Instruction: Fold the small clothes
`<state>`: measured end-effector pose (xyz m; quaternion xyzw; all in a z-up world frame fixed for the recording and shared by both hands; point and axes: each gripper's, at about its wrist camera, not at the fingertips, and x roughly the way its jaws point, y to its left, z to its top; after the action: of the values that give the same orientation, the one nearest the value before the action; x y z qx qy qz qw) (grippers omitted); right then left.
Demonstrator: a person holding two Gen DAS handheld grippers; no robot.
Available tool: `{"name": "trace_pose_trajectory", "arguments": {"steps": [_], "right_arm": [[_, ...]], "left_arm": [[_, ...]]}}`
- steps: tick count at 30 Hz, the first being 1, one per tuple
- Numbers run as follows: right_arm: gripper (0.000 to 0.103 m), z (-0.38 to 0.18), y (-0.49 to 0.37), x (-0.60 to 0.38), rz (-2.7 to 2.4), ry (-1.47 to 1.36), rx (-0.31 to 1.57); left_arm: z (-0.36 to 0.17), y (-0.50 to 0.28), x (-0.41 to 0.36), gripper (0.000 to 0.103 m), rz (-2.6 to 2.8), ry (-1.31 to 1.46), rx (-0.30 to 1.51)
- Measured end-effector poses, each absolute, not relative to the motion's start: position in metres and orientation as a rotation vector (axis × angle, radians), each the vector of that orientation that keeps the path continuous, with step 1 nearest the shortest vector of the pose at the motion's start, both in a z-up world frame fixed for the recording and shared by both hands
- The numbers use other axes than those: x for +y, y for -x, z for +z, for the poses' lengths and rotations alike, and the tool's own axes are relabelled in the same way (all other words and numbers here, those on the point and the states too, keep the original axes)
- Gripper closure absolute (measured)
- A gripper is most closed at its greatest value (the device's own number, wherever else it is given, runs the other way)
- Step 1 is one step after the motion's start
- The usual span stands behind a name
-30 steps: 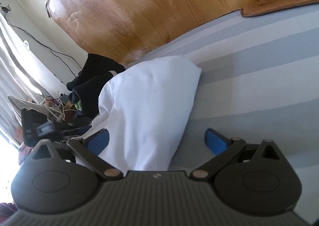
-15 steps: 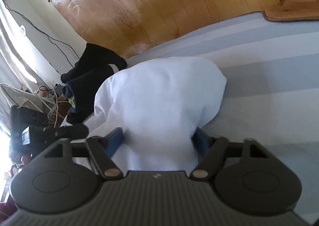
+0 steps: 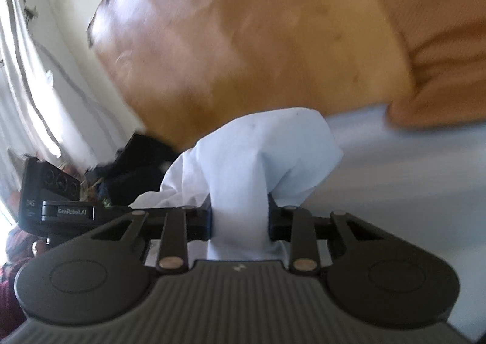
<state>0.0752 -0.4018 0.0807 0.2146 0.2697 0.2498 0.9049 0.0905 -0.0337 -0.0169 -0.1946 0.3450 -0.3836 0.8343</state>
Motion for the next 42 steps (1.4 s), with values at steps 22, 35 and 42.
{"name": "trace_pose_trajectory", "arguments": {"steps": [22,35,42], "right_arm": [[0.043,0.029,-0.174,-0.584,0.045,-0.460,0.588],[0.020,0.044,-0.041,-0.518,0.008,-0.461,0.558],[0.015,0.043,0.023,-0.477,-0.019,-0.512,0.543]], "left_arm": [[-0.028,-0.185,-0.305,0.025,-0.707,0.037,0.727],[-0.009,-0.056,-0.244,0.004,-0.515,-0.160,0.576],[-0.009,-0.003,-0.217,0.000,-0.494,-0.186,0.565]]}}
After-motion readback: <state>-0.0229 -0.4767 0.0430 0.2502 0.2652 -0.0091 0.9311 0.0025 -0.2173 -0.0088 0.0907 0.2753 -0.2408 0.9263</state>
